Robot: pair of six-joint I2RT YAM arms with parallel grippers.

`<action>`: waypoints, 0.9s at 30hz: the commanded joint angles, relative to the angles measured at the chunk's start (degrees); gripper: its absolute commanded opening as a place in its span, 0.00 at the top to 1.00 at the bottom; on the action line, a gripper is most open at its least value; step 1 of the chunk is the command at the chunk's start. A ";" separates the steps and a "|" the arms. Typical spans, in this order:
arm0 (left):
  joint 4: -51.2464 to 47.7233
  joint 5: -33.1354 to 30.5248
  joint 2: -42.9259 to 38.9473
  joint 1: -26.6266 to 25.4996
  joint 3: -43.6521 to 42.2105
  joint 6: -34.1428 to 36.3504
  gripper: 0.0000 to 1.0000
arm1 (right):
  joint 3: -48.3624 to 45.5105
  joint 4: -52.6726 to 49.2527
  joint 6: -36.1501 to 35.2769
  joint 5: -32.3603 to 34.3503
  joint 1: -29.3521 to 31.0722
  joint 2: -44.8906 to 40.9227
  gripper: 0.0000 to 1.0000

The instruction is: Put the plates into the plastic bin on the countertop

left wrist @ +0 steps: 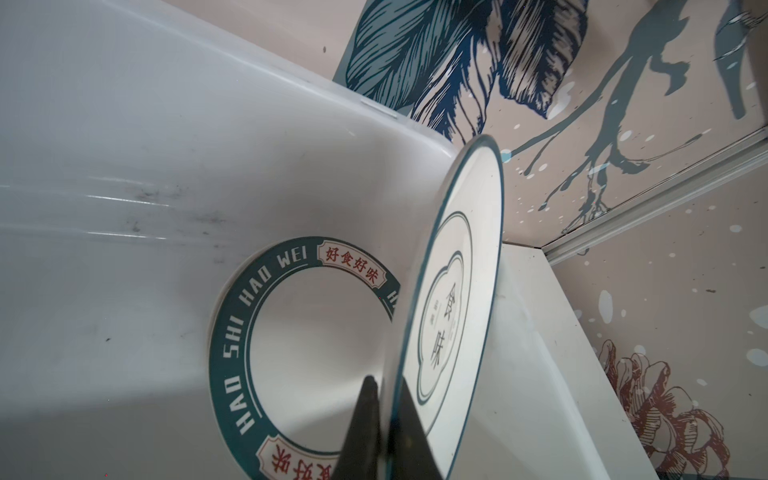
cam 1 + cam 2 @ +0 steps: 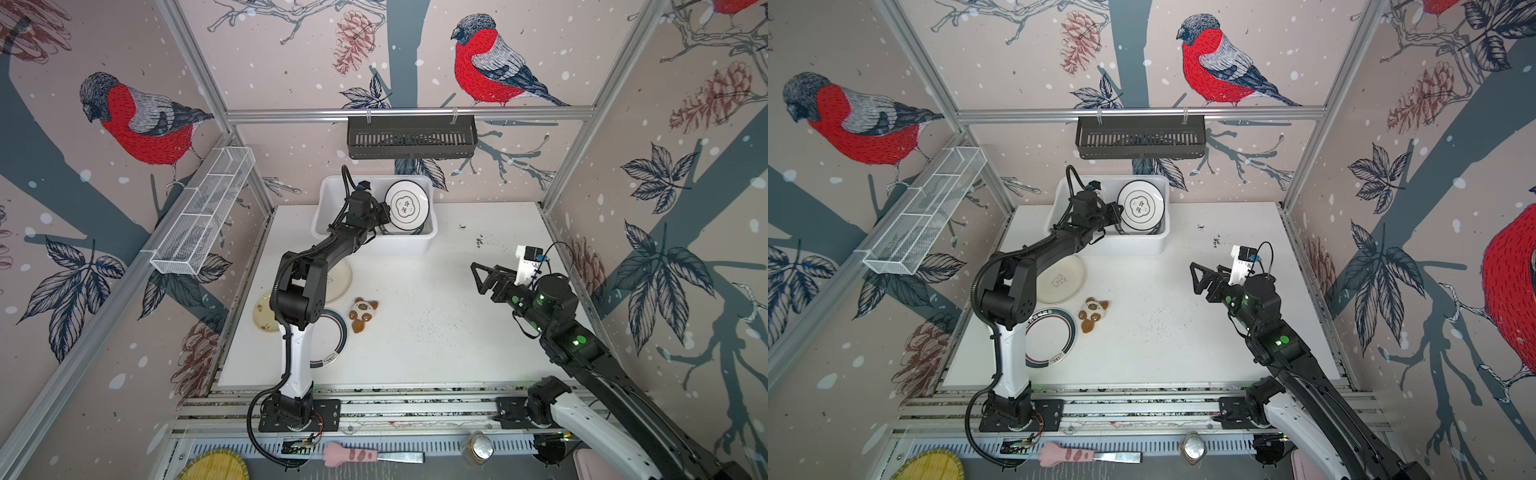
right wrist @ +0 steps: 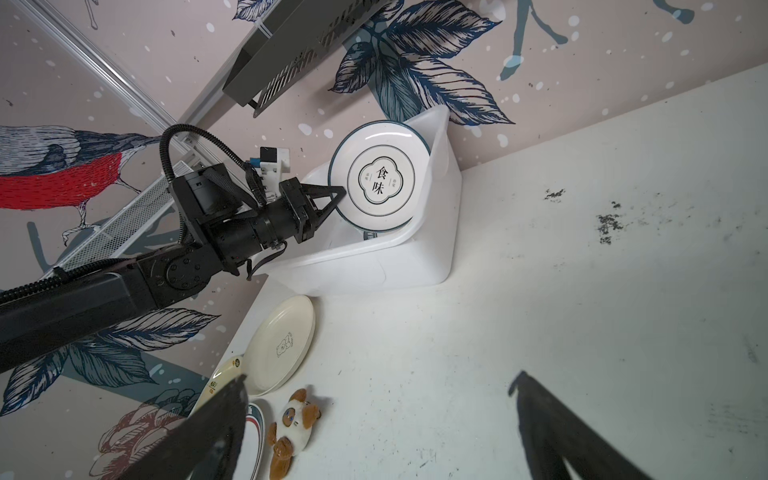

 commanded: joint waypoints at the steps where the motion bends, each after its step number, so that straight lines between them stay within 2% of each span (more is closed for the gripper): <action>1: -2.02 0.05 1.43 0.14 1.99 1.16 1.00 | 0.12 -0.27 -0.10 0.40 -0.28 -0.11 0.01; 10: -11.45 -4.05 5.89 0.12 8.44 4.00 1.00 | 0.21 -2.34 0.06 0.88 -1.24 -0.02 0.01; 25: -22.21 -1.94 14.20 0.04 19.52 5.96 1.00 | -0.44 -5.50 0.99 1.24 -2.51 -1.14 0.01; 26: -22.16 -1.94 14.17 -0.03 19.51 6.03 0.94 | -0.57 -5.46 1.04 1.28 -2.63 -1.40 0.01; 27: -22.08 -1.94 14.12 0.04 19.51 6.07 0.82 | -0.66 -5.37 1.12 1.37 -2.64 -1.66 0.01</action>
